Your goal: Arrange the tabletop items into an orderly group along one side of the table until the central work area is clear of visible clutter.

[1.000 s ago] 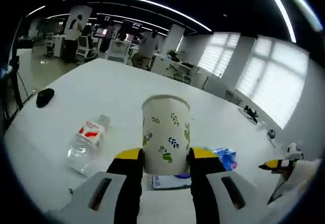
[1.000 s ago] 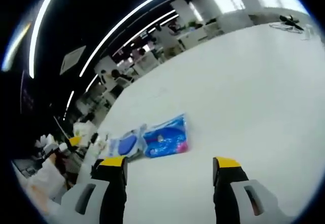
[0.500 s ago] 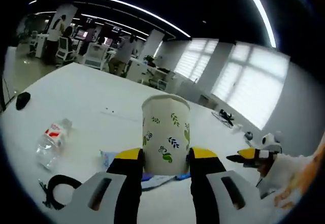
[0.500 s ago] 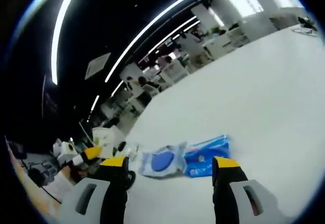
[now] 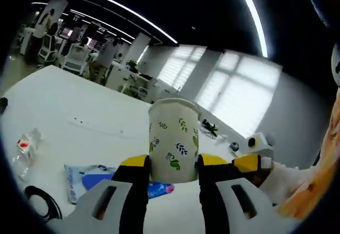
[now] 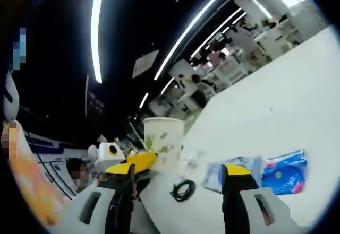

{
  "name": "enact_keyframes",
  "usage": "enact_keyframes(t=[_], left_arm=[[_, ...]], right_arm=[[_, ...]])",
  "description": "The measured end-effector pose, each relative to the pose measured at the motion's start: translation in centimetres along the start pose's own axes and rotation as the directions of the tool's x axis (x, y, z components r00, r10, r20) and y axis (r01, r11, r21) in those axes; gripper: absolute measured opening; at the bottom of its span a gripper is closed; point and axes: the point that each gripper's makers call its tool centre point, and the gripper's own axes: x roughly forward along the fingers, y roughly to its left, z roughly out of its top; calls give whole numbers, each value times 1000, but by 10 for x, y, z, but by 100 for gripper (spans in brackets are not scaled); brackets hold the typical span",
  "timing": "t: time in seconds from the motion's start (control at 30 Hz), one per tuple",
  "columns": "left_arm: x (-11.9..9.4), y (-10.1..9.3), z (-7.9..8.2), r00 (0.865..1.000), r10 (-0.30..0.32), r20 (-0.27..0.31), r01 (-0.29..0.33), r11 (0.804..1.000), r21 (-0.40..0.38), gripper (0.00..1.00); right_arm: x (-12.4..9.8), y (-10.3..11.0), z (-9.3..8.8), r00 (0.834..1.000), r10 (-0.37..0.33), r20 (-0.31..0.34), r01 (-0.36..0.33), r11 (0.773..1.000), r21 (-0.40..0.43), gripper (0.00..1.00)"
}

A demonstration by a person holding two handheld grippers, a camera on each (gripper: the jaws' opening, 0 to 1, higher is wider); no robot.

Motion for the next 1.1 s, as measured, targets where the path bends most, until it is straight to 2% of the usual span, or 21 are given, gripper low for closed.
enact_keyframes(t=[0.1,0.3,0.43,0.5,0.6,0.63,0.67,0.73,0.77,0.87,0.9,0.97,1.03,1.1], left_arm=[[5,-22,8,998,-66,21,66,998,11,35],[10,-51,10,985,-175,17,174,985,3,35],[11,-70,5,969,-247,6,247,969,7,35],[11,-75,3,964,-265,-6,265,964,26,35],[9,-83,-2,951,-307,-30,308,950,55,35],[10,-80,-1,953,-300,-33,302,947,112,35],[8,-82,-7,950,-305,-62,310,943,118,35],[7,-84,-14,949,-294,-116,313,924,219,35],[9,-81,-14,956,-271,-117,291,927,236,35],[9,-78,-22,955,-251,-159,286,921,265,35],[10,-75,-27,955,-232,-185,280,912,299,36],[10,-73,-30,957,-208,-201,269,895,356,36],[9,-70,-32,959,-192,-209,260,890,374,36],[5,-63,-33,961,-172,-216,245,891,381,39]], right_arm=[[2,21,13,996,78,44,-80,996,43,69],[6,52,29,979,185,84,-187,982,16,72],[10,58,23,976,206,64,-207,978,9,69],[10,57,18,979,196,54,-196,981,-5,69],[8,52,13,984,178,28,-177,984,-26,61],[7,51,14,985,173,31,-172,985,-19,59],[7,48,14,987,156,32,-156,988,-20,56],[6,38,16,995,98,36,-95,993,-74,48],[7,41,14,993,111,27,-109,990,-88,49],[10,34,8,998,70,-2,-69,985,-157,49],[11,32,5,998,57,-10,-58,983,-177,48],[12,28,2,999,35,-15,-37,982,-184,48],[11,24,3,1000,14,-9,-16,978,-209,46],[9,18,11,1000,-16,26,21,970,-241,45]])
